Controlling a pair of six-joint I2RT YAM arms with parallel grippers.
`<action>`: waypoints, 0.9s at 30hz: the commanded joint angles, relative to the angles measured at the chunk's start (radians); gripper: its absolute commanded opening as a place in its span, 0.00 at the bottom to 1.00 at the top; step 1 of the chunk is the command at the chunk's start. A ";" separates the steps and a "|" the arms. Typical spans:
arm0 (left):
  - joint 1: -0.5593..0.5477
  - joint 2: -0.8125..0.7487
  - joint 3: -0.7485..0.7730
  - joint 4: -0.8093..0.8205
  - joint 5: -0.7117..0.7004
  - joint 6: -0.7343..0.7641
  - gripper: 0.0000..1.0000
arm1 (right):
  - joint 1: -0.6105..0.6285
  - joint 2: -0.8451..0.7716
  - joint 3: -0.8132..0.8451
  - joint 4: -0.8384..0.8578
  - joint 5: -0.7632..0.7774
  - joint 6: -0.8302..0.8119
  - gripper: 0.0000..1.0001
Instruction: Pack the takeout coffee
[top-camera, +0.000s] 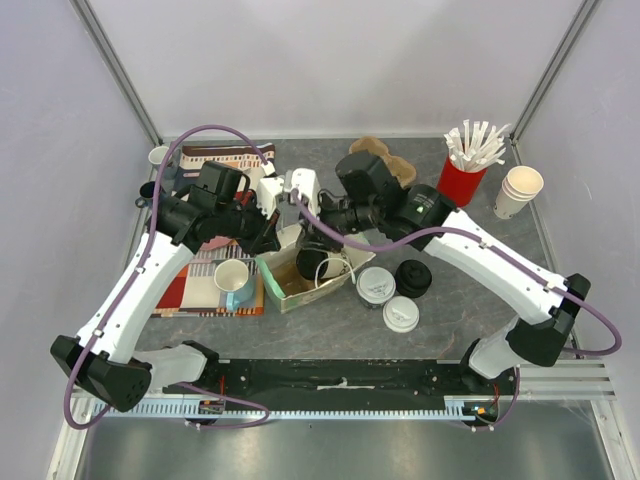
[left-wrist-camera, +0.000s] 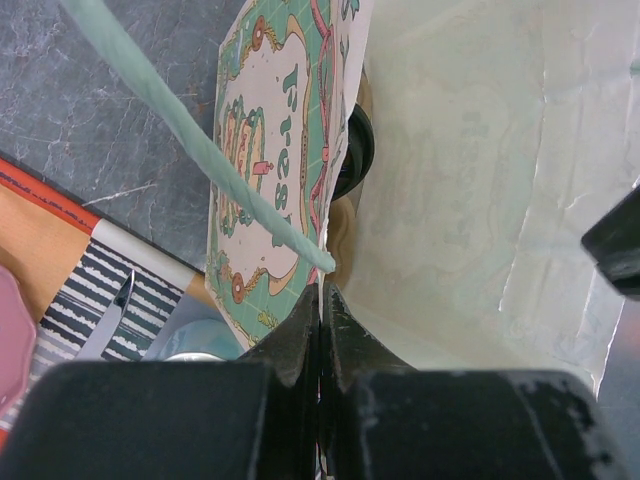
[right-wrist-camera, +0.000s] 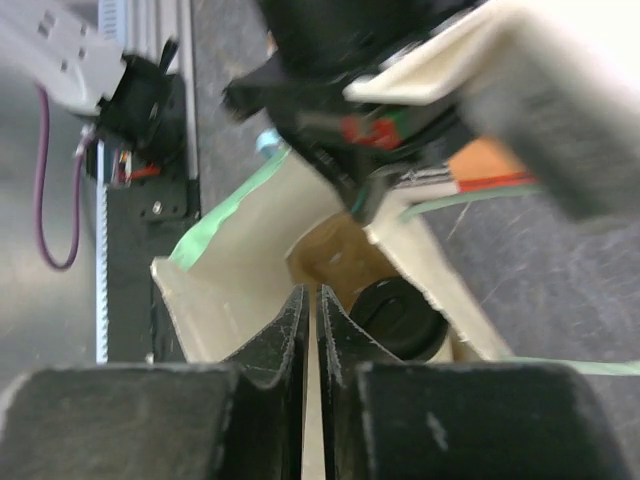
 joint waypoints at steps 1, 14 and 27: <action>-0.004 -0.003 0.004 0.022 0.003 -0.017 0.02 | 0.040 0.007 -0.052 -0.096 -0.016 -0.146 0.09; 0.002 0.007 0.000 0.026 0.051 -0.049 0.02 | 0.063 0.177 -0.125 -0.067 0.181 -0.353 0.00; 0.017 0.011 -0.005 0.032 0.009 -0.042 0.02 | 0.086 0.030 -0.259 0.020 0.167 -0.425 0.00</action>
